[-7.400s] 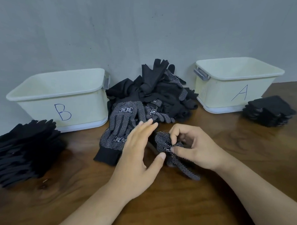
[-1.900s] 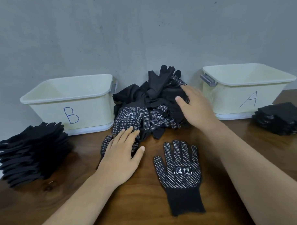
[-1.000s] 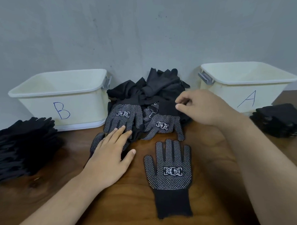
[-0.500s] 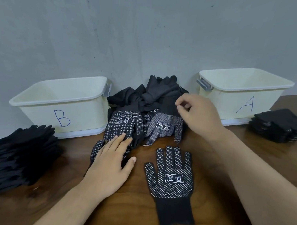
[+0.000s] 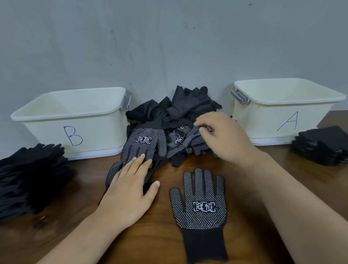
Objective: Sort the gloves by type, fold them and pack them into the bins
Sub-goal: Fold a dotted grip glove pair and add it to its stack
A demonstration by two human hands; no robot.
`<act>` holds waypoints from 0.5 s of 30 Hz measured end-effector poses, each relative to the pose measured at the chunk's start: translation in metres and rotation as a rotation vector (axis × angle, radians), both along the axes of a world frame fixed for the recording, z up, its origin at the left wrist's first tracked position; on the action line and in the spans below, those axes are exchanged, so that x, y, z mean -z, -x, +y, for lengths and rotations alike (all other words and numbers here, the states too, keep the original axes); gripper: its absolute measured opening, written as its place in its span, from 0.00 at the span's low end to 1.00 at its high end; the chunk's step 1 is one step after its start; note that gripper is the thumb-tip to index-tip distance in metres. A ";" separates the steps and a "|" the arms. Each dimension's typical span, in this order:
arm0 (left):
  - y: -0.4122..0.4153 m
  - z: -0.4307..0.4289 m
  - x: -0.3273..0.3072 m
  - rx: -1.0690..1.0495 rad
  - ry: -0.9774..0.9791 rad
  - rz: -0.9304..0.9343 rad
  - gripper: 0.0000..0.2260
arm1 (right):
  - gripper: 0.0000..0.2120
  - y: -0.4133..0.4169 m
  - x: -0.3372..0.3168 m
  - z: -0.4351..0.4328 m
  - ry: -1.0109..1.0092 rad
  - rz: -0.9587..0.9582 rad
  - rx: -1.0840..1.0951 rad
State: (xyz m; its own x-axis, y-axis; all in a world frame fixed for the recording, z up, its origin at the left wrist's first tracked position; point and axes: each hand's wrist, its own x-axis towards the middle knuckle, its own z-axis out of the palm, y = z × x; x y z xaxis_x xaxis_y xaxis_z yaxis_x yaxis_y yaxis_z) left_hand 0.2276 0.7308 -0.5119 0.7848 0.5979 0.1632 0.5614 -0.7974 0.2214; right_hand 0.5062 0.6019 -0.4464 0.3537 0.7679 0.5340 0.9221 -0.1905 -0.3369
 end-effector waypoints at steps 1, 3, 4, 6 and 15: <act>0.000 0.000 0.000 -0.010 -0.003 0.003 0.42 | 0.14 0.008 0.004 0.004 0.062 -0.053 -0.063; 0.000 -0.002 0.000 -0.028 0.001 0.006 0.42 | 0.16 0.023 0.013 0.011 0.199 -0.137 -0.102; 0.000 -0.003 -0.001 -0.032 0.005 0.009 0.42 | 0.17 0.028 0.019 0.015 0.231 -0.166 -0.083; -0.001 -0.004 -0.002 -0.033 0.002 0.024 0.40 | 0.18 0.034 0.027 0.026 0.198 -0.194 0.008; -0.004 -0.002 -0.001 -0.036 0.007 0.046 0.36 | 0.12 0.040 0.026 0.073 0.192 -0.289 0.293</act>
